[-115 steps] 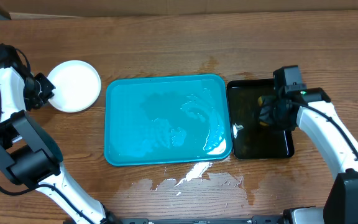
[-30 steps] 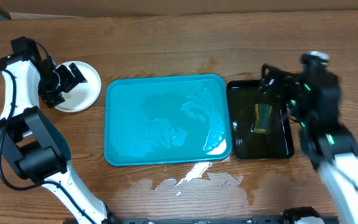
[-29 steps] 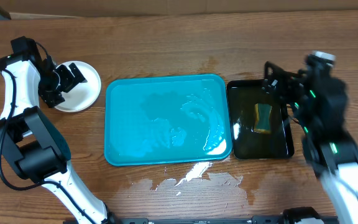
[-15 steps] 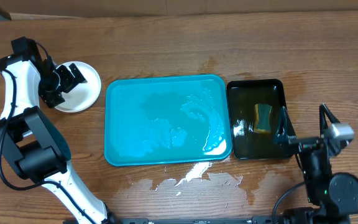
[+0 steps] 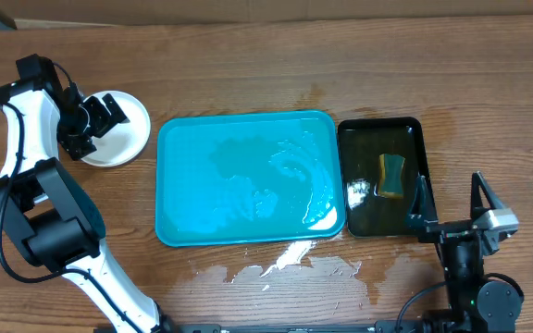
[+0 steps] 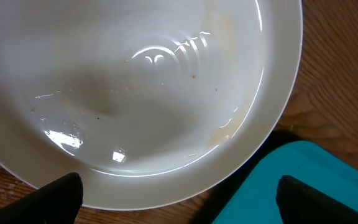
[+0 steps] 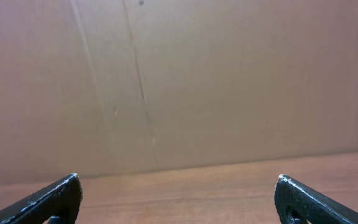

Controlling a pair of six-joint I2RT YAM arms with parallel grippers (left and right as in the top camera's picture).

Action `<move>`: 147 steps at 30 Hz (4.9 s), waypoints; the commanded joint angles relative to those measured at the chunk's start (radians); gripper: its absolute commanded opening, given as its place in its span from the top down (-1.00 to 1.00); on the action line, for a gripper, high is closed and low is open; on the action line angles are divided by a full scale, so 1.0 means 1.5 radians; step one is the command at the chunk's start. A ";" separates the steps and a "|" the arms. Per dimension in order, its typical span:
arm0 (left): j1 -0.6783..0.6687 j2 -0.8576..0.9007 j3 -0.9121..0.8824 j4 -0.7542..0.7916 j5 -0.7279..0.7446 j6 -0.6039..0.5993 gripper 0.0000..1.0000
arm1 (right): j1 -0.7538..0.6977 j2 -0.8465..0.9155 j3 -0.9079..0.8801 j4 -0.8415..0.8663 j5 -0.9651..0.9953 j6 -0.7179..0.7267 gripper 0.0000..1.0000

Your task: Clean dirty plates on tray and stack at the side

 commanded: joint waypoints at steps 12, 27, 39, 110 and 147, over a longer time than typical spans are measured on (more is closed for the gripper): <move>0.003 0.005 -0.004 0.000 -0.001 0.008 -1.00 | -0.006 -0.012 -0.064 -0.092 -0.010 0.019 -1.00; 0.003 0.005 -0.004 0.000 -0.001 0.008 -1.00 | -0.006 -0.012 -0.064 -0.107 -0.006 0.019 -1.00; 0.003 0.005 -0.004 0.000 -0.001 0.008 -0.99 | -0.006 -0.012 -0.064 -0.107 -0.006 0.019 -1.00; -0.235 -1.348 -0.850 0.590 -0.034 -0.043 -1.00 | -0.006 -0.012 -0.064 -0.107 -0.006 0.019 -1.00; -0.238 -1.425 -1.179 0.643 -0.208 -0.065 -1.00 | -0.006 -0.012 -0.064 -0.107 -0.006 0.019 -1.00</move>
